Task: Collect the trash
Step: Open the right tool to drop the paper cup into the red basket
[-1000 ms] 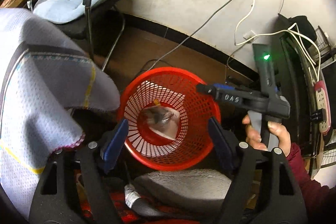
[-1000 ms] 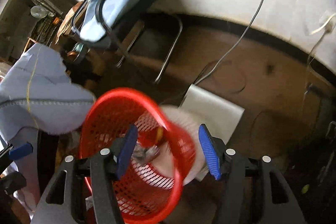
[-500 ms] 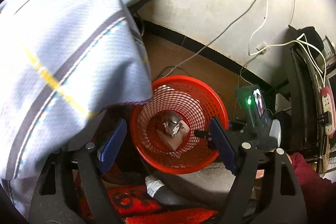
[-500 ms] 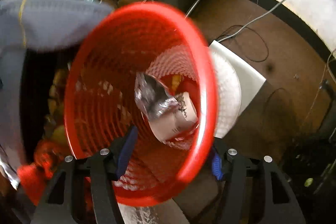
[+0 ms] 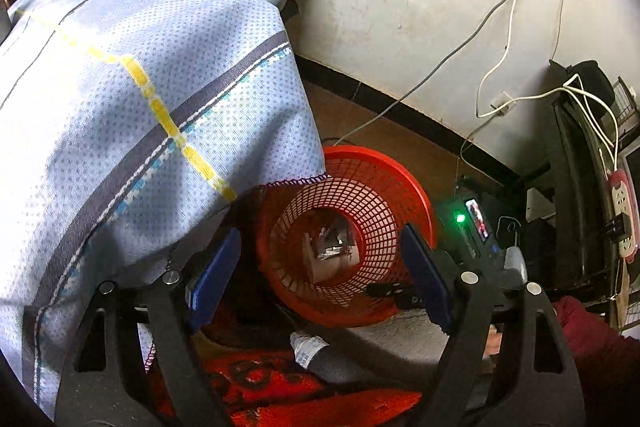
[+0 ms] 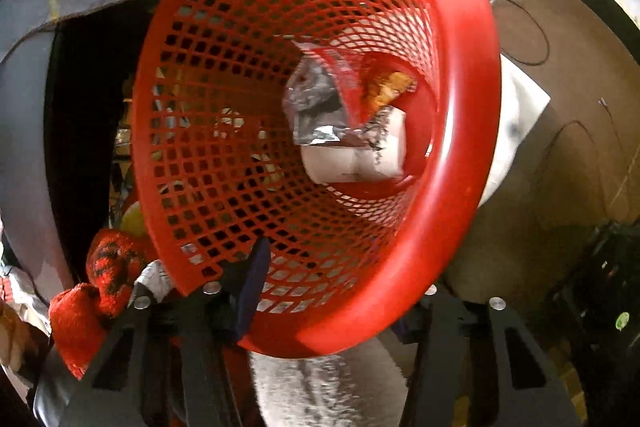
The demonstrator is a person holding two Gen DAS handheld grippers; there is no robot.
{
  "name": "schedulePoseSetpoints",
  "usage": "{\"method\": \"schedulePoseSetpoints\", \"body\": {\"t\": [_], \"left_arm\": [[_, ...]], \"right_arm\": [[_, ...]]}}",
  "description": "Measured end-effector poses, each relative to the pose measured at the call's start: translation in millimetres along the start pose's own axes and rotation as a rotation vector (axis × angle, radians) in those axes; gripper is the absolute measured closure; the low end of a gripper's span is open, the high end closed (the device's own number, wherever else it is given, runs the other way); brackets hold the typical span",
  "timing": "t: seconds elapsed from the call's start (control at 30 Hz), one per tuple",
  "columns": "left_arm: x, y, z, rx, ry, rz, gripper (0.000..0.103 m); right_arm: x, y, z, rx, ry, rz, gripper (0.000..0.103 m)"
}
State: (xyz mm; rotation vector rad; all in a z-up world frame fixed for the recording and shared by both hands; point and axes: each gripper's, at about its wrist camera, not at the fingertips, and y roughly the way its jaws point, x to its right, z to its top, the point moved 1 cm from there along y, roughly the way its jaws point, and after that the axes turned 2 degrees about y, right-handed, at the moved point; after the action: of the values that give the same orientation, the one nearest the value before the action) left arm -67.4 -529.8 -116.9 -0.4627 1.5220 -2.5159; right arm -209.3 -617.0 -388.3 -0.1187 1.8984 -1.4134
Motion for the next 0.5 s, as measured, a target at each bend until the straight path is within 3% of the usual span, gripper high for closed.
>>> {"method": "schedulePoseSetpoints", "body": {"t": [0.03,0.17,0.27,0.3,0.33,0.37,0.5], "left_arm": [[1,1,0,-0.002,0.003,0.005,0.024],[3,4,0,-0.008,0.015,0.009,0.022],[7,8,1,-0.015,0.034,0.027,0.022],[8,10,1,-0.018,0.041,0.034,0.021],[8,10,0,-0.019,0.044,0.037,0.021],[7,9,-1,-0.020,0.046,0.038,0.021],[6,7,-3,-0.020,0.048,0.030,0.021]], "right_arm": [[1,-5,1,0.012,-0.006,-0.009,0.050],[3,-39,13,0.140,-0.023,-0.101,0.029],[5,-48,25,0.167,-0.016,-0.115,0.030],[0,-44,26,0.166,-0.019,-0.129,0.034],[1,-42,26,0.160,-0.026,-0.147,0.062],[0,-36,21,0.149,-0.031,-0.166,0.079],[1,-41,9,0.157,-0.022,-0.174,0.082]]}}
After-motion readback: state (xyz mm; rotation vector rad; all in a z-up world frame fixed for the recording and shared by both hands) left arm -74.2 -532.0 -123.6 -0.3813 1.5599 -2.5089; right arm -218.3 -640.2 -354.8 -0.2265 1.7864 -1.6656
